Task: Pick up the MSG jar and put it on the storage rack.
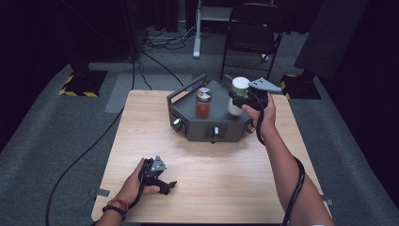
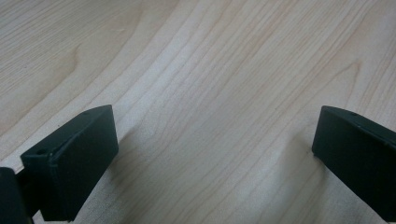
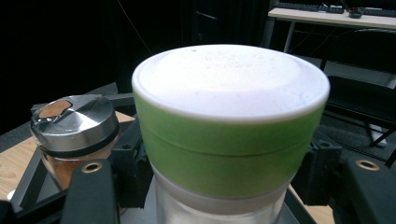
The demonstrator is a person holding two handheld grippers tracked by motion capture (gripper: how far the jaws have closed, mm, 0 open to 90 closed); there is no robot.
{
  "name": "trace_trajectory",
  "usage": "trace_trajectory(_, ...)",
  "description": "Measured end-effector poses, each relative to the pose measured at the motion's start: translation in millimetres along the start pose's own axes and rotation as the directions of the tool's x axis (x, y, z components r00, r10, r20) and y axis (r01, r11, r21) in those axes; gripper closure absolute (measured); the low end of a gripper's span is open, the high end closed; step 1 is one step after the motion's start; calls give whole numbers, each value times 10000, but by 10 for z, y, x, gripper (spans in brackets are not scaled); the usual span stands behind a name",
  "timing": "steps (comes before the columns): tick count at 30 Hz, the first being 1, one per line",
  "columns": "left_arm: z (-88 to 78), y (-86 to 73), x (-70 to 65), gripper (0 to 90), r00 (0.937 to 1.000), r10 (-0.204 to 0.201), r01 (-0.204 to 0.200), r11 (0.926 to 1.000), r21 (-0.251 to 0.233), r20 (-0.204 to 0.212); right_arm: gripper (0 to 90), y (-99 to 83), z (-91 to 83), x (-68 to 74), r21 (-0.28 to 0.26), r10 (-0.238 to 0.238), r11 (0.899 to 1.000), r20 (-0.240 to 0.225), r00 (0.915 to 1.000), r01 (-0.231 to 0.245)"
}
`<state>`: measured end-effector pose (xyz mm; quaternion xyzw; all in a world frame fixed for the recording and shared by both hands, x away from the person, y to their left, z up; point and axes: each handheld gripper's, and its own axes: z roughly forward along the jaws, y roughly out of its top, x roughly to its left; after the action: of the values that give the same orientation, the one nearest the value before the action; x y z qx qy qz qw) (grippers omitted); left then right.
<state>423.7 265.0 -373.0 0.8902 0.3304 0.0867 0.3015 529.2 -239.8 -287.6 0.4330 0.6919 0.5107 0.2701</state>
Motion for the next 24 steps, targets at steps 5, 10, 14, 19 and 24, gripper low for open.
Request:
trace_trajectory(5,1,1,5,2,10000,24,-24,10000,-4,17,340,-43,88,35,137,-7,9999,17,10000,7)
trace_trajectory(10,0,2,6,2,10000,38,-38,10000,5,19,340,-84,152,52,200,102,9997,17,9999,-102)
trace_trajectory(14,0,2,6,2,10000,41,-41,10000,6,19,339,-103,177,65,215,141,9997,-9,9999,-141)
trace_trajectory(19,1,2,7,2,10000,39,-39,10000,3,22,339,-141,215,94,268,134,9996,2,9999,-134)
trace_trajectory(24,1,1,7,2,10000,39,-39,10000,0,22,339,-166,224,96,220,106,9997,-55,9999,-104)
